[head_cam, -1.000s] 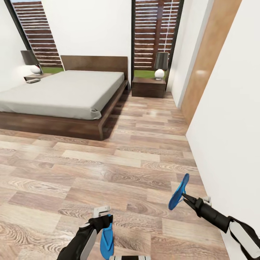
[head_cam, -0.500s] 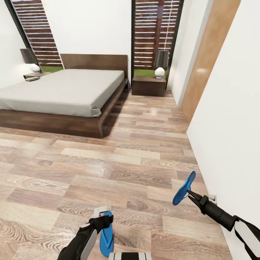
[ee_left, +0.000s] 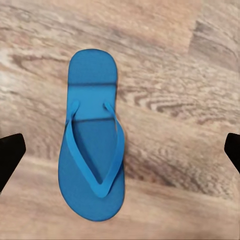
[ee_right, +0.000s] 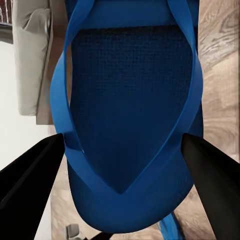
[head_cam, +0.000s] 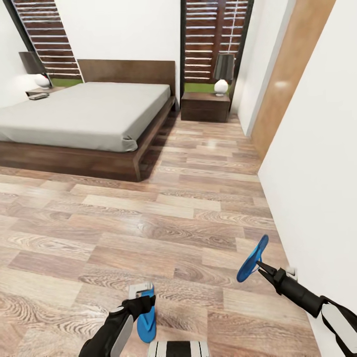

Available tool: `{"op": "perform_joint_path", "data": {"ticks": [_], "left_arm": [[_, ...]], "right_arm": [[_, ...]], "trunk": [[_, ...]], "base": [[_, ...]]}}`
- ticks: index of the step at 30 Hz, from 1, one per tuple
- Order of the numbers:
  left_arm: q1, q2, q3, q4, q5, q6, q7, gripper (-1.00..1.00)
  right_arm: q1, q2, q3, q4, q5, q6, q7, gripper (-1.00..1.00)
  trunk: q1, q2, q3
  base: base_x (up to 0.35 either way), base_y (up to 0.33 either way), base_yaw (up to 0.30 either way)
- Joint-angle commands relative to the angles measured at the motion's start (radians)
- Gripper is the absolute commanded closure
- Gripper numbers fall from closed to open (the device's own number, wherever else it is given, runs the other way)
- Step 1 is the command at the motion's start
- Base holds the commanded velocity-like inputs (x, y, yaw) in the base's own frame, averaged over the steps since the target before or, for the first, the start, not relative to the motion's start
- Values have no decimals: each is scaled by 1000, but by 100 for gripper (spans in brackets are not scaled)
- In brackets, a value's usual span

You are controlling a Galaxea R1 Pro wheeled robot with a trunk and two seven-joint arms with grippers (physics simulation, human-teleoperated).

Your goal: In the bedroom, move the book from the bed onto either nightstand, and place the two sandals side by side next to the bed.

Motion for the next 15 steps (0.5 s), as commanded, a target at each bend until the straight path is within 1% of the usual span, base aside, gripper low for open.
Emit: {"op": "perform_joint_path", "data": {"ticks": [1,15], "left_arm": [[0,1,-4,-2,10,5,7,-100],[0,1,-4,-2,10,4,7,-100]], "right_arm": [[0,0,-1,0,-7,8,0,100],[0,0,-4,0,-7,8,0,100]], "trunk": [[0,-1,-5],[7,-4,-59]], "base": [[0,0,0],[0,0,0]]}}
